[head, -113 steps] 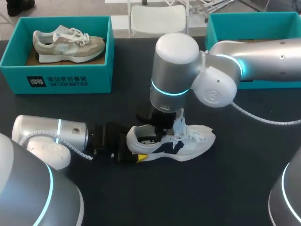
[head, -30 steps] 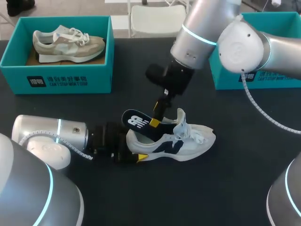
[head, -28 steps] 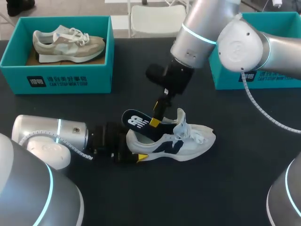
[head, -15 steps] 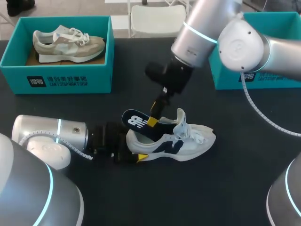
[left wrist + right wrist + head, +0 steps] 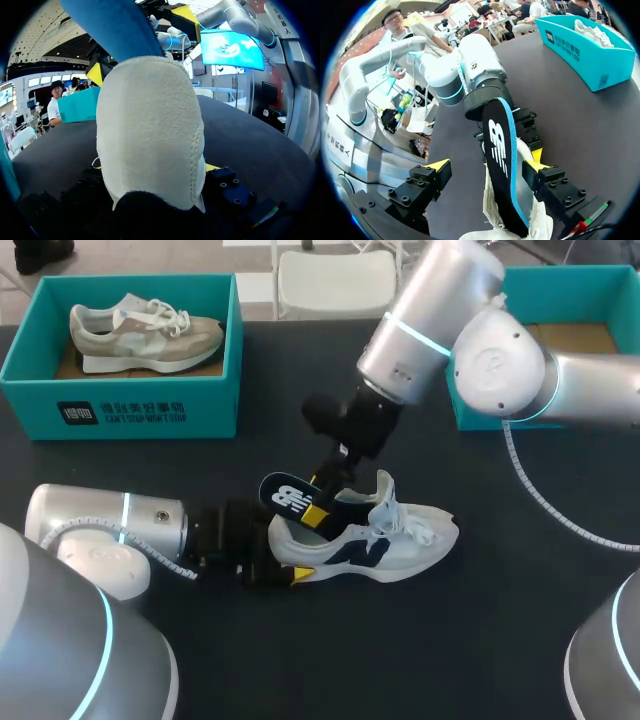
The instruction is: Take the shoe out of the shoebox, open the shoe tongue, remove and reinsert the insole, then place the shoe into the shoebox
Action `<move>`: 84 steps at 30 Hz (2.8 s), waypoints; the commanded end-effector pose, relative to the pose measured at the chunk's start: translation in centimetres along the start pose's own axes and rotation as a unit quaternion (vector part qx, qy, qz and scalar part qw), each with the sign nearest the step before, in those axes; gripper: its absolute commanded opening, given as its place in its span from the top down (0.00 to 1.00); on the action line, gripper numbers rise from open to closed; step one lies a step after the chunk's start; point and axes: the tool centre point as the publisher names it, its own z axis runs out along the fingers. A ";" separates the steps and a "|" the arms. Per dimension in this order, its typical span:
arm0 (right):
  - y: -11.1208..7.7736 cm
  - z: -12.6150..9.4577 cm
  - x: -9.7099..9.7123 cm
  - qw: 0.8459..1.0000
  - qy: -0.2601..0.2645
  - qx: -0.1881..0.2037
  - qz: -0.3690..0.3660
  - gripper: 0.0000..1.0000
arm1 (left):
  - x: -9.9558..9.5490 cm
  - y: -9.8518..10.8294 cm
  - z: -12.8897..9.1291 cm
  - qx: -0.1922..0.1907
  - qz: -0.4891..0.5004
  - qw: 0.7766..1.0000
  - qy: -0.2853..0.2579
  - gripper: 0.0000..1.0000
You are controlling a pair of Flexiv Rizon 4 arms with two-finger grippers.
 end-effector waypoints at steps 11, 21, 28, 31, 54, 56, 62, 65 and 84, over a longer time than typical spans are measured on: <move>0.4 0.7 -1.6 0.999 0.024 0.023 -0.017 0.81 | -0.1 0.3 0.3 -0.002 0.000 1.000 0.000 1.00; 1.7 1.7 -2.1 0.998 0.040 0.013 -0.040 1.00 | -0.1 0.3 0.3 -0.002 0.000 1.000 0.000 1.00; 3.7 0.0 -1.7 0.999 0.000 -0.045 -0.029 1.00 | -0.1 0.3 0.3 -0.002 0.000 1.000 0.000 1.00; 5.9 -1.0 -1.5 0.995 -0.020 -0.093 -0.024 1.00 | -0.1 0.3 0.3 -0.002 0.000 1.000 0.000 1.00; 10.3 -6.3 -0.4 0.986 -0.014 -0.167 0.018 1.00 | -0.1 0.3 0.3 -0.002 0.000 1.000 0.000 1.00; 11.3 -8.2 0.4 0.978 -0.013 -0.208 0.024 1.00 | -0.1 0.3 0.3 -0.002 0.000 1.000 0.000 1.00; 12.9 -11.9 2.3 0.968 0.031 -0.246 0.048 1.00 | -0.1 0.3 0.3 -0.002 0.000 1.000 0.000 1.00; 13.2 -12.7 3.3 0.961 0.065 -0.256 0.075 1.00 | -0.1 0.3 0.3 -0.002 0.000 1.000 0.000 1.00; 14.0 -15.9 3.6 0.950 0.061 -0.284 0.119 1.00 | -0.1 0.3 0.3 -0.002 0.000 1.000 0.000 1.00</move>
